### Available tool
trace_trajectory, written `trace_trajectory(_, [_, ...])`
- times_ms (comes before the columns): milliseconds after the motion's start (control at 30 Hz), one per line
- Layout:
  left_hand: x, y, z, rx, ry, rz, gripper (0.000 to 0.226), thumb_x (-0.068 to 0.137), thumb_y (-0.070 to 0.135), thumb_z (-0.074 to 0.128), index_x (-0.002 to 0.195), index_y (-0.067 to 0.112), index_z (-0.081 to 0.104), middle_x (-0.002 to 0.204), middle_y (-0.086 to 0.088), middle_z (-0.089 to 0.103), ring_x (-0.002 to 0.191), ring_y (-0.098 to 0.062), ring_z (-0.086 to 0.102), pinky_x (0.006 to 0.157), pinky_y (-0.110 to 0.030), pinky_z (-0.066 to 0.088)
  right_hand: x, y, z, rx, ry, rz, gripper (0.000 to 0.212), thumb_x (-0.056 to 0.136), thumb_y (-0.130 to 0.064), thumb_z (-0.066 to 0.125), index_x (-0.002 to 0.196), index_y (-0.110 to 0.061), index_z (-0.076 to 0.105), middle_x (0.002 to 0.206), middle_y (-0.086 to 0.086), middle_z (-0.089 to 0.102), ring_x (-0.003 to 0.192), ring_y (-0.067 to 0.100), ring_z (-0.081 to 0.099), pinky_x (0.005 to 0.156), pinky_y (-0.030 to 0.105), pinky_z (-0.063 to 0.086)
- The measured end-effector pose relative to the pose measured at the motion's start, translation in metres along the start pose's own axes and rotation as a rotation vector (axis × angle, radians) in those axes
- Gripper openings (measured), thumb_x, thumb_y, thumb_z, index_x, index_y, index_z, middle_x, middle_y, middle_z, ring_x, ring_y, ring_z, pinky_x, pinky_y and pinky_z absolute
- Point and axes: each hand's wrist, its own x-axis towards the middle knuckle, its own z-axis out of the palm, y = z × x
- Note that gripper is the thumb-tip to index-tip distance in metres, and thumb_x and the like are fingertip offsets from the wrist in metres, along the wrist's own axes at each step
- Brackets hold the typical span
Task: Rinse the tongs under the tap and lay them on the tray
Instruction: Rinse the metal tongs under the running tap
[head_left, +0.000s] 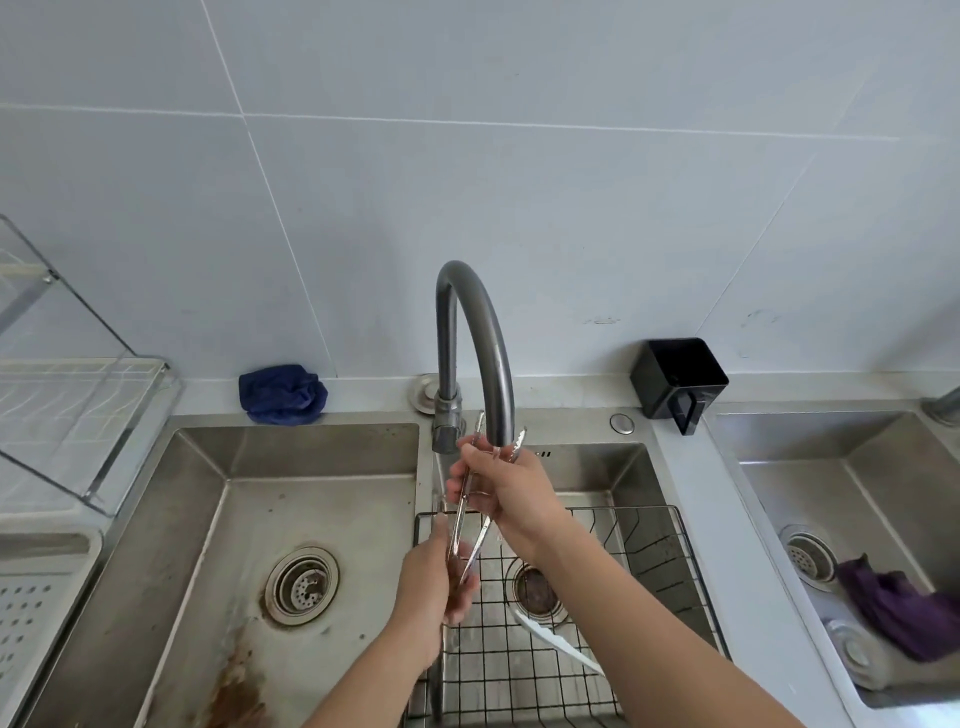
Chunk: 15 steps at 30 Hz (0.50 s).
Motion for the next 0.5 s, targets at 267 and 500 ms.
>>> trace_trajectory(267, [0.007, -0.068, -0.023, 1.360, 0.104, 0.900, 0.032, 0.082, 0.034, 0.075, 0.112, 0.022, 0.072, 0.123, -0.001, 0.067, 0.121, -0.025, 0.063, 0.109, -0.039, 0.038, -0.009, 0.000, -0.019, -0.532, -0.015, -0.038, 0.018, 0.091, -0.023, 0.071, 0.099, -0.014, 0.058, 0.079, 0.008, 0.062, 0.071, 0.024, 0.059, 0.065, 0.038, 0.052])
trace_trajectory(500, [0.008, -0.076, -0.033, 1.623, 0.078, 0.769, 0.064, 0.076, 0.046, 0.076, 0.130, 0.014, 0.069, 0.149, -0.019, 0.053, 0.144, -0.038, 0.043, 0.116, -0.048, 0.009, -0.028, 0.025, -0.066, -1.378, 0.177, 0.070, 0.053, 0.093, -0.055, 0.062, 0.125, -0.017, 0.043, 0.098, 0.004, 0.064, 0.092, 0.029, 0.064, 0.074, 0.037, 0.048])
